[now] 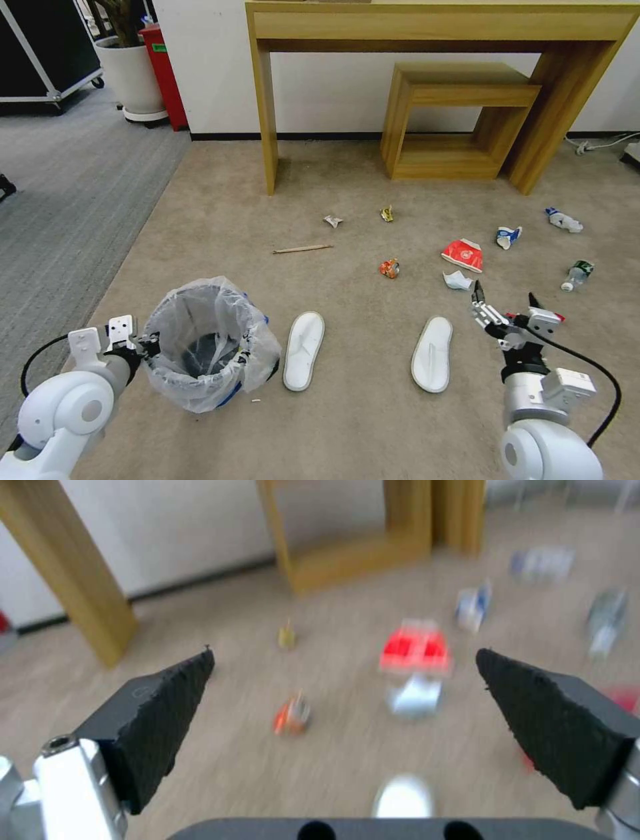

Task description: Pick up the trash bin and place the garbage on the floor into it.

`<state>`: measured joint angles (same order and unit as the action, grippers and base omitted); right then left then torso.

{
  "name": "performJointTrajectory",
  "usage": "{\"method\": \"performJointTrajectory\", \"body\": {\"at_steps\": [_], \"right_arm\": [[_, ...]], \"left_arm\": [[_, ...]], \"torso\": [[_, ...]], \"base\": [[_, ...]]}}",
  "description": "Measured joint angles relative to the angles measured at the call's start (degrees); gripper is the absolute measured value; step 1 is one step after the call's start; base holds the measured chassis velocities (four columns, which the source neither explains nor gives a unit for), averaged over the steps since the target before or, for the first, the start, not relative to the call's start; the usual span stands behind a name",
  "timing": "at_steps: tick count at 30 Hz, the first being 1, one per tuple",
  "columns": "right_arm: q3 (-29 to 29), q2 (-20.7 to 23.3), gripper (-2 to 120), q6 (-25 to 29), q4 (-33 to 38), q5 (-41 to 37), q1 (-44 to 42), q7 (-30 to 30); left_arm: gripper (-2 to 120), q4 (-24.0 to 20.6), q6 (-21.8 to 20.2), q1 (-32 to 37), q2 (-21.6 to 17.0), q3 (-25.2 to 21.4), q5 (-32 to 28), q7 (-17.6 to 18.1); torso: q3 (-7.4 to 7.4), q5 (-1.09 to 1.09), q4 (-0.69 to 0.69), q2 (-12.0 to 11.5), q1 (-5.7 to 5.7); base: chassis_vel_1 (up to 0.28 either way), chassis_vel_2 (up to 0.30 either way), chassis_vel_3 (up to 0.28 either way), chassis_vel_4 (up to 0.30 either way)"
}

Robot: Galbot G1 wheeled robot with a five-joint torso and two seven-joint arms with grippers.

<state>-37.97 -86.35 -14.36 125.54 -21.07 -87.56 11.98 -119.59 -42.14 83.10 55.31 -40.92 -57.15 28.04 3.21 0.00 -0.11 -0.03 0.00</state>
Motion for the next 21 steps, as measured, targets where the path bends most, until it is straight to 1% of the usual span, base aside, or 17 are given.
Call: {"method": "performJointTrajectory", "body": {"at_steps": [2, 4, 6, 8, 9, 12, 13, 14, 16, 17, 20, 21], "right_arm": [[0.3, 0.0, 100, -1.0, -0.2, -1.0, 0.2, 0.7], [1.0, -0.2, 100, -3.1, -1.2, -4.0, 0.7, 2.8], [1.1, -0.3, 100, -3.4, -1.4, -4.4, 0.7, 3.0], [0.7, 0.1, 100, -7.1, -2.2, -7.8, 0.7, 6.0], [0.7, 0.1, 100, -7.1, -2.2, -7.8, 0.7, 6.0], [-2.8, 3.3, 100, -13.3, -4.4, -11.2, 0.3, 9.6], [-4.0, 4.1, 100, -14.6, -5.5, -11.8, 0.5, 10.0], [-4.0, 4.1, 100, -14.6, -5.5, -11.8, 0.5, 10.0], [-6.2, 5.7, 100, -16.6, -9.2, -12.7, 1.1, 10.1], [-6.2, 5.7, 100, -16.6, -9.2, -12.7, 1.1, 10.1], [-6.8, 6.8, 100, -18.2, -15.8, -13.1, 3.2, 10.0], [-6.8, 6.8, 100, -18.2, -15.8, -13.1, 3.2, 10.0]], "left_arm": [[0, 0.1, 0.0, -0.1, -0.1, 0.1, 0.0, 0.0], [0, 0.5, 0.0, -1.0, -0.6, 1.0, -0.1, -0.1], [0, 0.6, 0.0, -1.2, -0.7, 1.1, -0.1, -0.2], [0, 0.8, 0.0, -1.2, -0.7, 1.1, -0.1, -0.4], [0, 0.8, 0.0, -1.2, -0.7, 1.1, -0.1, -0.4], [0, 1.2, 0.0, -1.3, -0.2, 1.0, 0.2, -0.7], [0, 1.3, 0.0, -1.3, -0.1, 1.0, 0.4, -0.8], [0, 1.3, 0.0, -1.3, -0.1, 1.0, 0.4, -0.8], [0, 1.6, 0.0, -1.4, 0.2, 1.2, 0.9, -1.2], [0, 1.6, 0.0, -1.4, 0.2, 1.2, 0.9, -1.2], [0, 1.8, 0.0, -1.5, 0.5, 1.4, 1.3, -1.3], [0, 1.8, 0.0, -1.5, 0.5, 1.4, 1.3, -1.3]], "torso": [[0.00, 0.00, 0.00, 0.0, 0.00], [0.00, -0.01, 0.00, 0.0, 0.00], [0.00, -0.01, -0.01, 0.0, 0.00], [0.00, -0.01, -0.01, 0.0, 0.00], [0.00, -0.01, -0.01, 0.0, 0.00], [0.00, -0.01, -0.01, 0.0, 0.00], [0.00, -0.01, -0.01, 0.0, 0.00], [0.00, -0.01, -0.01, 0.0, 0.00], [0.00, -0.01, -0.01, 0.0, 0.00], [0.00, -0.01, -0.01, 0.0, 0.00], [0.00, 0.01, -0.02, 0.0, 0.00], [0.00, 0.01, -0.02, 0.0, 0.00]], "base": [[0.000, 0.000, 0.000, 0.000], [0.000, 0.000, 0.000, 0.000], [0.000, 0.000, 0.000, 0.000], [0.000, 0.000, 0.000, 0.000], [0.000, 0.000, 0.000, 0.000], [0.000, 0.000, 0.000, 0.000], [0.000, 0.000, 0.000, 0.000], [0.000, 0.000, 0.000, 0.000], [0.000, 0.000, 0.000, 0.000], [0.000, 0.000, 0.000, 0.000], [0.000, 0.000, 0.000, 0.000], [0.000, 0.000, 0.000, 0.000]]}}
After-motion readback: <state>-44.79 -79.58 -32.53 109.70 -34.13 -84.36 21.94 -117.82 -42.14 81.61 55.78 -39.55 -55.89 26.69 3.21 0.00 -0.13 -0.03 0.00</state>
